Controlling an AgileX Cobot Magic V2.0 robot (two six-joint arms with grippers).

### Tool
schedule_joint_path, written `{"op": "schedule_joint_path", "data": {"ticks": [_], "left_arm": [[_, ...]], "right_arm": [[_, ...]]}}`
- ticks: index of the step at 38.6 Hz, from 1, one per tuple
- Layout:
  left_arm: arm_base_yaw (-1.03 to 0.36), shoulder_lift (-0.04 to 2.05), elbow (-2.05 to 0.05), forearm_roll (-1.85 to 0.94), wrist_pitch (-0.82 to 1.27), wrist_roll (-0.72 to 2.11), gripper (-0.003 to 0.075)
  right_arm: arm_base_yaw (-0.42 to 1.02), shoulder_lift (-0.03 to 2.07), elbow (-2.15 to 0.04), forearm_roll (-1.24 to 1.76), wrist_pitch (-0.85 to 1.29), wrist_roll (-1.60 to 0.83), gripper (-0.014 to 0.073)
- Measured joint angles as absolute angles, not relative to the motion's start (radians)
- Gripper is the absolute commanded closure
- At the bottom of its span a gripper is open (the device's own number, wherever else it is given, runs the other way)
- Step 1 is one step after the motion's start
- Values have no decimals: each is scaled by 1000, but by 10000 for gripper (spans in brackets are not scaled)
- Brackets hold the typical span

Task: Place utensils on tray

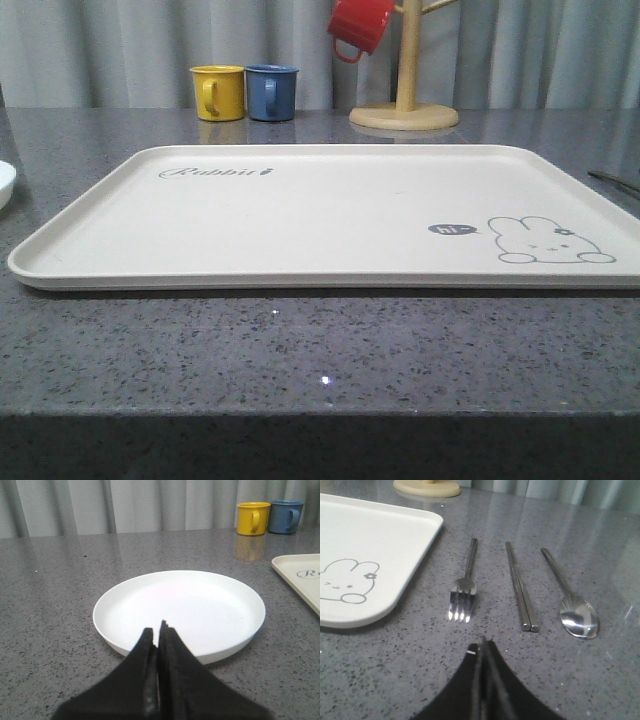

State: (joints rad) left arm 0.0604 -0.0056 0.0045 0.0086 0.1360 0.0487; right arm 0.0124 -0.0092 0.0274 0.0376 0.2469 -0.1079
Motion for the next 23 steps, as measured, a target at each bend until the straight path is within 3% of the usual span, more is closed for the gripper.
{"op": "schedule_joint_path", "data": {"ticks": [7,15,23], "left_arm": [[60,-6,4,28,97,49,738],[60,-6,-28,20,-197,49,738],[60,74,-291,46,-7,49,738]], "right_arm": [[12,-9,27,38,200,-108,662],[12,-9,-37,38,150,-108,662],[12,50,-361,40,303,-108,653]]}}
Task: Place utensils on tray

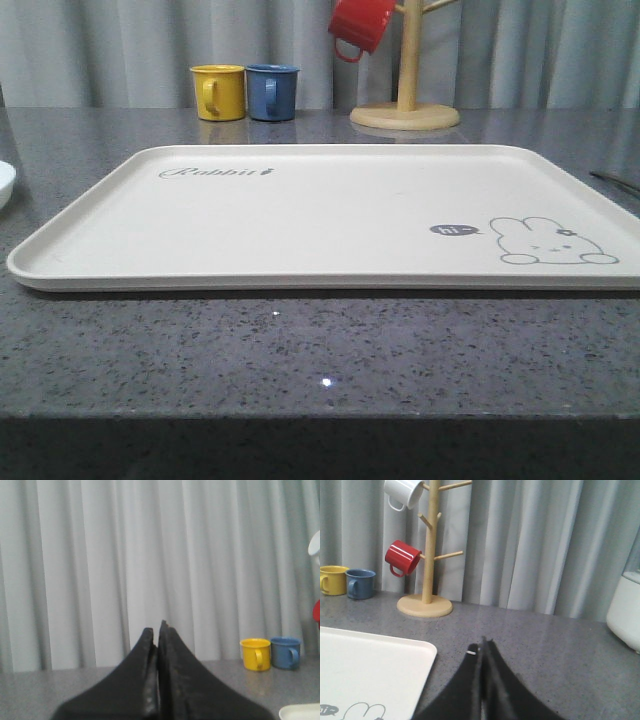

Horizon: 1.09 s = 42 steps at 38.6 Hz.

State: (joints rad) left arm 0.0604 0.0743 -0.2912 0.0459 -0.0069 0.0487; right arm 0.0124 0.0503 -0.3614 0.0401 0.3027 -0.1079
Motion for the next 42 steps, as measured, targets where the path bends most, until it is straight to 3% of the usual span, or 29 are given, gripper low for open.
{"op": "schedule_joint_path", "data": {"ticks": [4,10,14,18,21,25,26,42], "left_arm": [[60,209,-377,50,127,49,738],[60,330,-410,50,161,49,736],[60,349,-410,50,161,49,665],[60,351,-410,50,161,49,422],[60,351,-410,50,161,49,183],[60,351,-410,50,161,49,13],[60,351,-410,50,161,49,17],[60,384,-429,50,161,49,136]], "right_arm": [[12,195,-476,43,426,-108,653],[12,346,-540,43,477,-108,651],[12,373,-546,43,477,-108,594],[12,375,-549,43,471,-108,387],[12,375,-551,43,471,-108,195],[12,375,-550,43,469,-108,-43],[12,375,-551,43,467,-108,-76],[12,375,-551,43,467,-108,-48]]}}
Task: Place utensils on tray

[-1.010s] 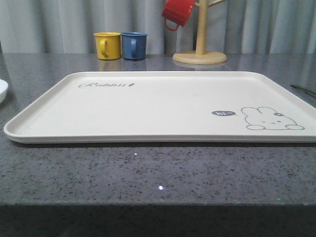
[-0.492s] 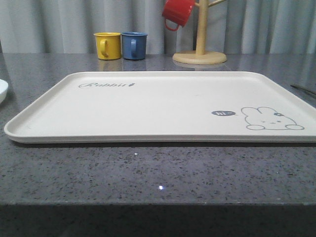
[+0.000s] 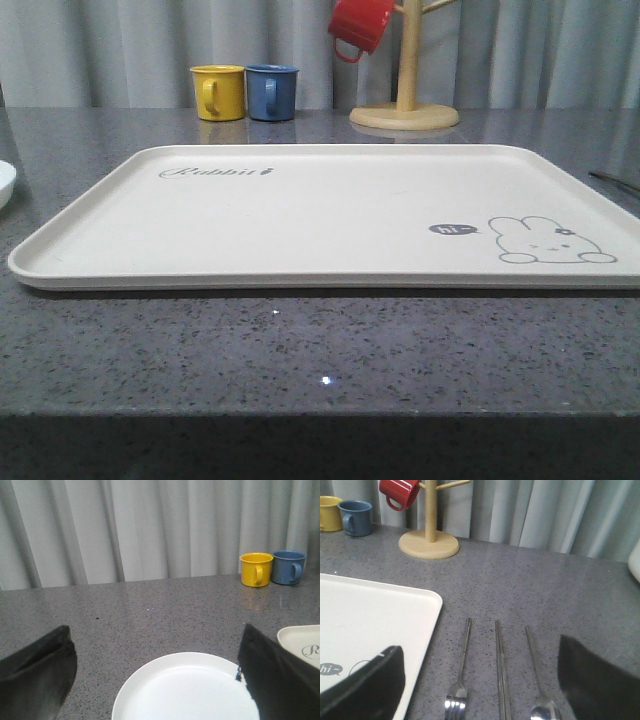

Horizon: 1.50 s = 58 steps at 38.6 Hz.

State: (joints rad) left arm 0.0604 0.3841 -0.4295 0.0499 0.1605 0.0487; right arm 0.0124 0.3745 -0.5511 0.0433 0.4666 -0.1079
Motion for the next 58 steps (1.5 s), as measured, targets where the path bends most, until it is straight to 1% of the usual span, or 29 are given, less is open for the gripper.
{"op": "schedule_joint_path", "data": {"ticks": [5,8,18,22,28,35,43,47,52,53,58], "left_arm": [[44,469,-496,34,197,49,142],[3,538,-566,30,257,49,142],[-183,849,-823,28,626,98,143],[-225,988,-917,26,764,103,143],[-235,1160,-1035,12,934,105,156],[-235,1355,-1119,10,1027,108,236],[-235,1505,-1126,8,1029,108,319],[-235,1544,-1126,8,1029,108,365],[-235,1556,-1137,10,1027,108,481],[-235,1557,-1137,12,1027,108,526],[-235,1558,-1139,21,1027,114,695]], "right_arm": [[12,375,-551,43,466,-108,-48],[12,375,-551,43,466,-108,-48],[12,375,-551,43,466,-108,-48],[12,375,-551,43,466,-108,-48],[12,375,-551,43,466,-108,-48],[12,375,-551,43,466,-108,-48],[12,375,-551,43,466,-108,-48],[12,375,-551,43,466,-108,-48],[12,375,-551,43,466,-108,-48],[12,375,-551,43,466,-108,-48],[12,375,-551,43,466,-108,-48]]}}
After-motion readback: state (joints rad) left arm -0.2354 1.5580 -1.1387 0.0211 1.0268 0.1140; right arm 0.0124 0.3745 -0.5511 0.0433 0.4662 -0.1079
